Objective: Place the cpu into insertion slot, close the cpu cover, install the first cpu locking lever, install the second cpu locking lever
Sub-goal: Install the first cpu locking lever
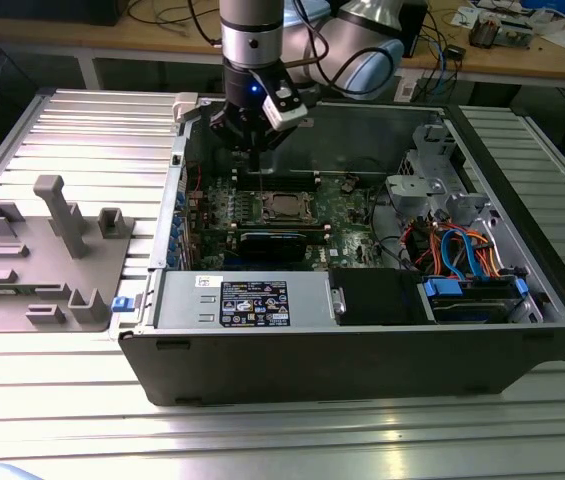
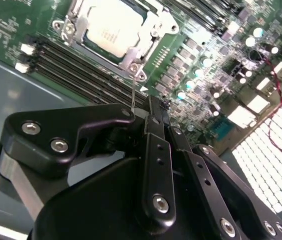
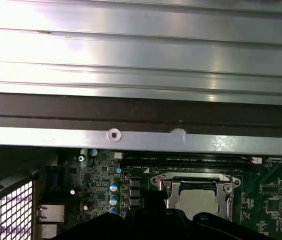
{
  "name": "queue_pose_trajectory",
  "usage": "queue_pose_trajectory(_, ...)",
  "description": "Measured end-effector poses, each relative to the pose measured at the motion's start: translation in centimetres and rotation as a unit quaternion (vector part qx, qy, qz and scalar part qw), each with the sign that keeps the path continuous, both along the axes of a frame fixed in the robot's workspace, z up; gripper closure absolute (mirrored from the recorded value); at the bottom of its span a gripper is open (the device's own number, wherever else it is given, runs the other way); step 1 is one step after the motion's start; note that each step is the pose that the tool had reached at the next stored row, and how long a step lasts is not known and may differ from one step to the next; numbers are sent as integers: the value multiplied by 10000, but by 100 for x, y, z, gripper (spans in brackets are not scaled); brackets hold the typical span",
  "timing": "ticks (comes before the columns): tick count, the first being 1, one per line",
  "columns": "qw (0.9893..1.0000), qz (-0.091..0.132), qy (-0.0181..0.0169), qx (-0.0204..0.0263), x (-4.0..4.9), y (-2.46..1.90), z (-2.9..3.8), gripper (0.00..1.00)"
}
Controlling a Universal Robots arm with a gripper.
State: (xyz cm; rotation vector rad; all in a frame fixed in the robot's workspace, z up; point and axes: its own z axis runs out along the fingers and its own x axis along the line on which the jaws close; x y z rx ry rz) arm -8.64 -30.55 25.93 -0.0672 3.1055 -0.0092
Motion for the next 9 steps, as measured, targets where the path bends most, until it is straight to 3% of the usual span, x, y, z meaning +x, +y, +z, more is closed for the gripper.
queue_pose_trajectory(6, 10000, 1, 1, -11, 103, 1, 1, 89)
queue_pose_trajectory(9, 10000, 0, 0, -10, 104, 2, 0, 89)
